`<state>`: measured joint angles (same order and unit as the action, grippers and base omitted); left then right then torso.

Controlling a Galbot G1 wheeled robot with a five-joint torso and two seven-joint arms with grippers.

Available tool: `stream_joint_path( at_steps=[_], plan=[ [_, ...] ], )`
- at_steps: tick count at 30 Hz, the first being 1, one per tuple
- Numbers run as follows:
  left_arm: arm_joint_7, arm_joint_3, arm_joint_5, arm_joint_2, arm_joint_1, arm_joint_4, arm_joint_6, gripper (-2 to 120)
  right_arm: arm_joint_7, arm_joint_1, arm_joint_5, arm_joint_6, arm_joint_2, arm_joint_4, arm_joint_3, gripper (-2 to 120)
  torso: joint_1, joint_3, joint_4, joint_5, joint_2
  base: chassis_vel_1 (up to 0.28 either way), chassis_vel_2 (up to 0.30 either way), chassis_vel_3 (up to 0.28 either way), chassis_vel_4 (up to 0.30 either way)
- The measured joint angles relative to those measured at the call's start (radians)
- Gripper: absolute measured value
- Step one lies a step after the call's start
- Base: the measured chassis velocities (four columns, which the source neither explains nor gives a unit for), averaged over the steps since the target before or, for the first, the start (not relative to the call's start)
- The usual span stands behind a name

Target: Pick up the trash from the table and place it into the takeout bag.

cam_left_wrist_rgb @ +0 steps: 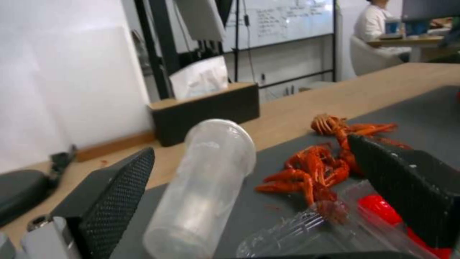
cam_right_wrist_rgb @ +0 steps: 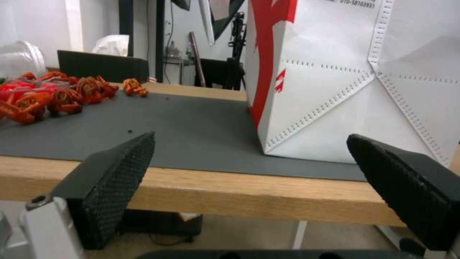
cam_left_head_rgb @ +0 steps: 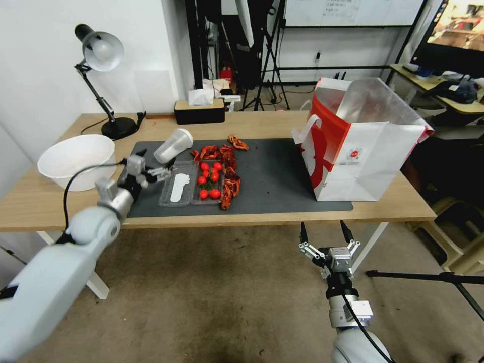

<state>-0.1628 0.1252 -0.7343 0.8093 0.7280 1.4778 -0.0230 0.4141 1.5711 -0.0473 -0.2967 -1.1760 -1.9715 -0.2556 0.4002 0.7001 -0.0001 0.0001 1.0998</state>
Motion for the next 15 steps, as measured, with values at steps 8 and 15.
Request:
stream_joint_path(
  at_steps=[8, 15],
  plan=[
    [-0.094, -0.201, -0.042, 0.033, -0.219, -0.233, -0.002, 100, 0.003, 0.002, 0.000, 0.001, -0.001, -0.001, -0.015, 100, 0.000, 0.000, -0.0001, 0.0000, 0.000, 0.000, 0.000, 0.000, 0.000],
    [-0.120, -0.262, -0.030, 0.068, -0.313, -0.343, -0.016, 100, 0.005, 0.002, 0.000, 0.001, -0.002, -0.002, -0.017, 100, 0.000, 0.000, -0.0001, -0.0001, 0.000, 0.000, 0.000, 0.000, 0.000]
  ],
)
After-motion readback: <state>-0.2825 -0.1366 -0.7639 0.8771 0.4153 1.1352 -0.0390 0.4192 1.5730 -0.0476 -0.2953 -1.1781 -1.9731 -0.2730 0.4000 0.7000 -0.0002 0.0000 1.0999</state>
